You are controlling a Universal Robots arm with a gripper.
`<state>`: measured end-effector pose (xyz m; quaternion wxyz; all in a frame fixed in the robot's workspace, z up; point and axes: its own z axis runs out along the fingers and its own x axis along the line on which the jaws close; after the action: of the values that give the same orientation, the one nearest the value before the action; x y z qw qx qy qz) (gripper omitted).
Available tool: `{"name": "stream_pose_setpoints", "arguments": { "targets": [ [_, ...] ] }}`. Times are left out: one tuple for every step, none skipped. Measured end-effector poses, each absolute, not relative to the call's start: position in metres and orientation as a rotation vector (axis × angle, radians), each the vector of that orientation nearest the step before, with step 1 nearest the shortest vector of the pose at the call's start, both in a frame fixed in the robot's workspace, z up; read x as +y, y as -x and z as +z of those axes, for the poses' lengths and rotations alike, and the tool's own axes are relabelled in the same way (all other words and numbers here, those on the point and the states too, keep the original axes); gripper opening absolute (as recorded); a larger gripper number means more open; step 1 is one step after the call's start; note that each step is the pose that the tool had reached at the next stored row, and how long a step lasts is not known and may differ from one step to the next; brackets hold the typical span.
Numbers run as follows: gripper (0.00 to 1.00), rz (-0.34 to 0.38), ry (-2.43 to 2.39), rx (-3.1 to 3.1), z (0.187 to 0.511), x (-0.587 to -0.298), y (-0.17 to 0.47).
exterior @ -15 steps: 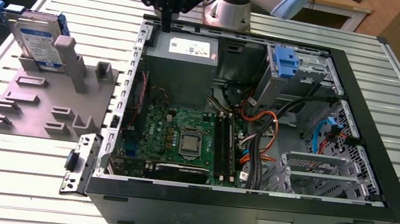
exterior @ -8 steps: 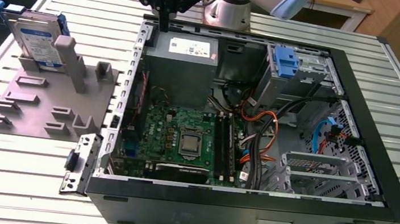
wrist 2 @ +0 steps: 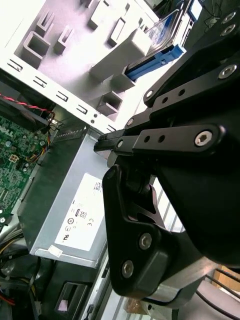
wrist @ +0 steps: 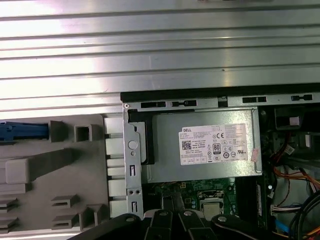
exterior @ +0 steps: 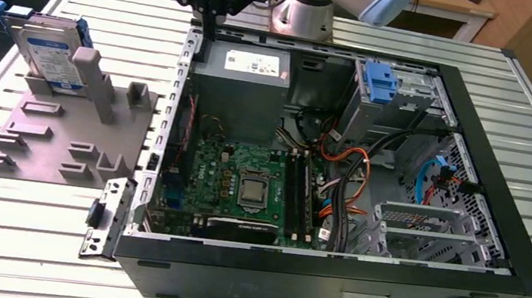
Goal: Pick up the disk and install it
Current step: 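Reach for the disk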
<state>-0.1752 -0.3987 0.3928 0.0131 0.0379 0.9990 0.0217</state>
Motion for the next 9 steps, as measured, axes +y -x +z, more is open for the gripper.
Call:
{"name": "stream_pose_setpoints", "arguments": {
  "targets": [
    [0.11, 0.068, -0.118, 3.112, 0.3928, -0.3986, 0.1764],
    [0.11, 0.068, -0.118, 3.112, 0.3928, -0.3985, 0.1769],
    [0.11, 0.068, -0.118, 3.112, 0.3928, -0.3985, 0.1770],
    [0.11, 0.068, -0.118, 3.113, 0.3928, -0.3985, 0.1772],
    [0.11, 0.068, -0.118, 3.112, 0.3928, -0.3985, 0.1776],
    [0.11, 0.068, -0.118, 3.112, 0.3928, -0.3985, 0.1777],
    [0.11, 0.068, -0.118, 3.112, 0.3927, -0.3985, 0.1779],
    [0.11, 0.068, -0.118, 3.112, 0.3927, -0.3985, 0.1782],
    [0.11, 0.068, -0.118, 3.112, 0.3927, -0.3985, 0.1784]
  ]
}}
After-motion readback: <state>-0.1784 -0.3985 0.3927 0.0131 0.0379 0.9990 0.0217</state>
